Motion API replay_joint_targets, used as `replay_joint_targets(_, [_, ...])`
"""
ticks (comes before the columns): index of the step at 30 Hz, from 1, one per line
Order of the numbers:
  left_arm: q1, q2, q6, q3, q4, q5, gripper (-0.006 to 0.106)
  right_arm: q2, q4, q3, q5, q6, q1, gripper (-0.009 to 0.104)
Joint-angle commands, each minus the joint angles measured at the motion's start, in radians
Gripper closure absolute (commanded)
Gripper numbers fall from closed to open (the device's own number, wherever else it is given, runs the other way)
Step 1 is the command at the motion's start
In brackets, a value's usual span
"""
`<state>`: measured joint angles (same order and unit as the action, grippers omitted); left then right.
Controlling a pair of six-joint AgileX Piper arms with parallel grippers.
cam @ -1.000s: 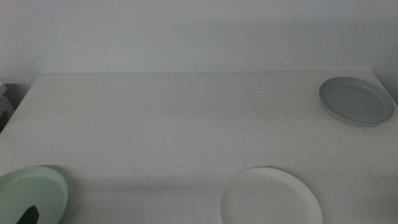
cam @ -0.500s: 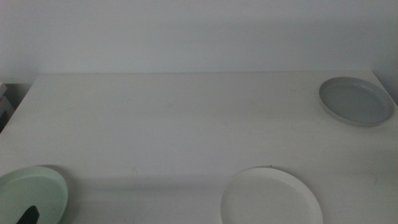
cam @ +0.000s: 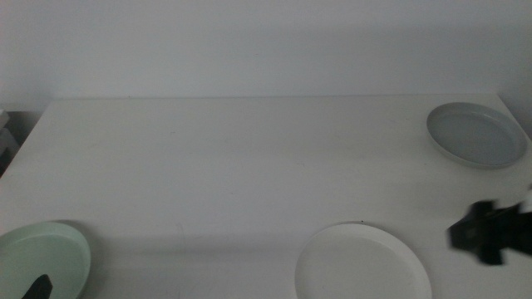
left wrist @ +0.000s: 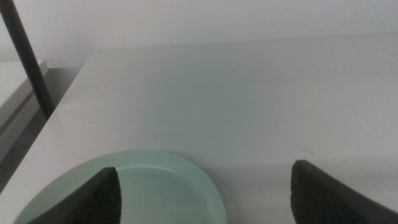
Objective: Stack the three bowls on top of each other.
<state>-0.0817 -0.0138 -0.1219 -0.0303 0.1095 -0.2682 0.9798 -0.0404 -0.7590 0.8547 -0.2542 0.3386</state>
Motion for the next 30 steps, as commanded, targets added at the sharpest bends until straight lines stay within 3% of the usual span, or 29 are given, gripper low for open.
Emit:
replay_joint_targets(1, [0.001, -0.013, -0.012, 0.004, 0.001, 0.07, 0.003, 0.065, 0.004, -0.037, -0.038, -0.006, 0.054, 0.016])
replay_joint_targets(9, [0.001, -0.013, -0.012, 0.004, 0.001, 0.07, 0.003, 0.31, 0.0, -0.037, -0.095, -0.05, 0.064, 0.02])
replay_joint_targets(20, [0.001, -0.013, -0.012, 0.004, 0.001, 0.07, 0.003, 0.573, -0.002, -0.037, -0.246, -0.047, 0.064, 0.045])
replay_joint_targets(25, [0.001, -0.013, -0.012, 0.004, 0.001, 0.07, 0.003, 0.617, -0.004, -0.037, -0.263, -0.05, 0.064, 0.064])
replay_joint_targets(30, [0.001, -0.013, -0.012, 0.004, 0.001, 0.07, 0.003, 0.617, -0.003, -0.037, -0.27, -0.051, 0.064, 0.094])
